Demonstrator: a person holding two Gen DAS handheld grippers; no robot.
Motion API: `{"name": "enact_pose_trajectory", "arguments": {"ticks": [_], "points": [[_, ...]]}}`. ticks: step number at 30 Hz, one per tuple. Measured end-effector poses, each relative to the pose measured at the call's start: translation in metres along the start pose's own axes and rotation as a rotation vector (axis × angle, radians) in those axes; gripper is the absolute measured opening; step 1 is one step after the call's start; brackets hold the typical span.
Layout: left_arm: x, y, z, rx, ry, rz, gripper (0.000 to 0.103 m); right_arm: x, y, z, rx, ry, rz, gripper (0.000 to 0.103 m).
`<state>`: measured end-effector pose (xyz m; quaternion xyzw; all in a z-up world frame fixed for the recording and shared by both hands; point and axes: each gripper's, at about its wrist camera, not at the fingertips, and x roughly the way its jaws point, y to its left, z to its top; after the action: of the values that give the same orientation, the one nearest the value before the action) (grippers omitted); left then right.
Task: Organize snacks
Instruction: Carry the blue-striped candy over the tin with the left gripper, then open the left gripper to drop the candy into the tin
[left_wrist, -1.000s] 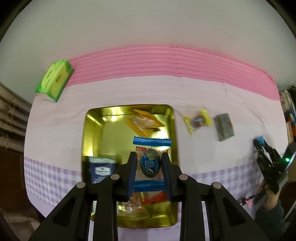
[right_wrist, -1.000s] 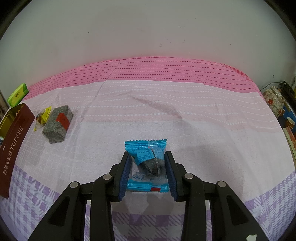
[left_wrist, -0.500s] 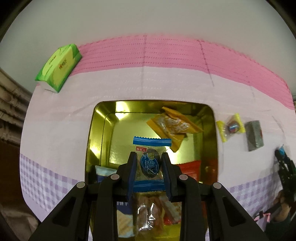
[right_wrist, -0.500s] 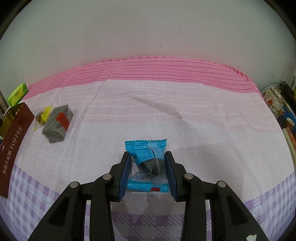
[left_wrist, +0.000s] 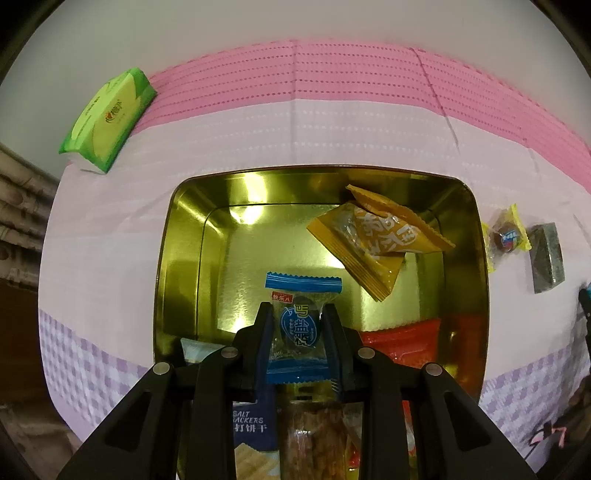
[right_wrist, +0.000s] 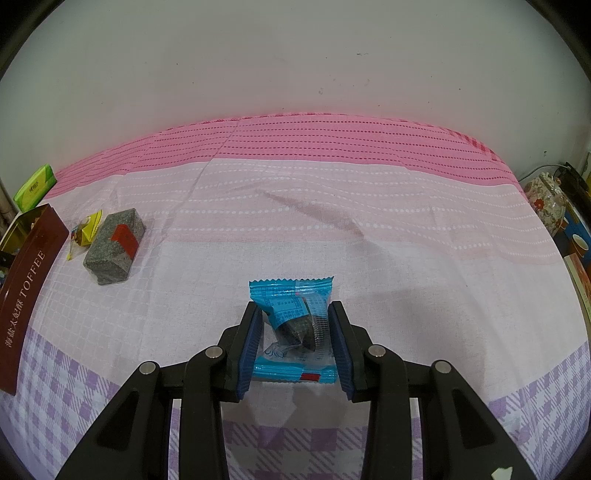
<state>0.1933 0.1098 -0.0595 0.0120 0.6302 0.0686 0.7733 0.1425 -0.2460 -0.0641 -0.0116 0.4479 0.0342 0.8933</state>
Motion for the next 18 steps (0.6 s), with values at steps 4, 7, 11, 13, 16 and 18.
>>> {"name": "enact_pose_trajectory", "arguments": {"ticks": [4,7,11,13,16,18], "points": [[0.004,-0.005,0.0,0.008,0.005,0.004,0.028,0.0,0.0,0.0,0.0,0.0,0.0,0.035],[0.008,-0.005,0.002,0.015,0.005,0.008,0.028,0.0,0.0,-0.001,0.0,-0.001,0.0,0.035],[0.009,-0.006,0.002,0.025,-0.001,0.014,0.028,0.001,0.0,-0.001,0.0,-0.001,0.0,0.035],[0.009,-0.007,0.002,0.031,-0.004,0.019,0.029,0.001,0.0,-0.001,-0.001,-0.002,-0.001,0.035],[0.005,-0.011,-0.002,0.042,-0.015,0.029,0.029,0.001,0.0,-0.001,-0.001,-0.002,-0.002,0.035],[0.003,-0.013,-0.003,0.053,-0.02,0.032,0.029,0.001,0.0,-0.001,-0.002,-0.002,-0.003,0.035]]}}
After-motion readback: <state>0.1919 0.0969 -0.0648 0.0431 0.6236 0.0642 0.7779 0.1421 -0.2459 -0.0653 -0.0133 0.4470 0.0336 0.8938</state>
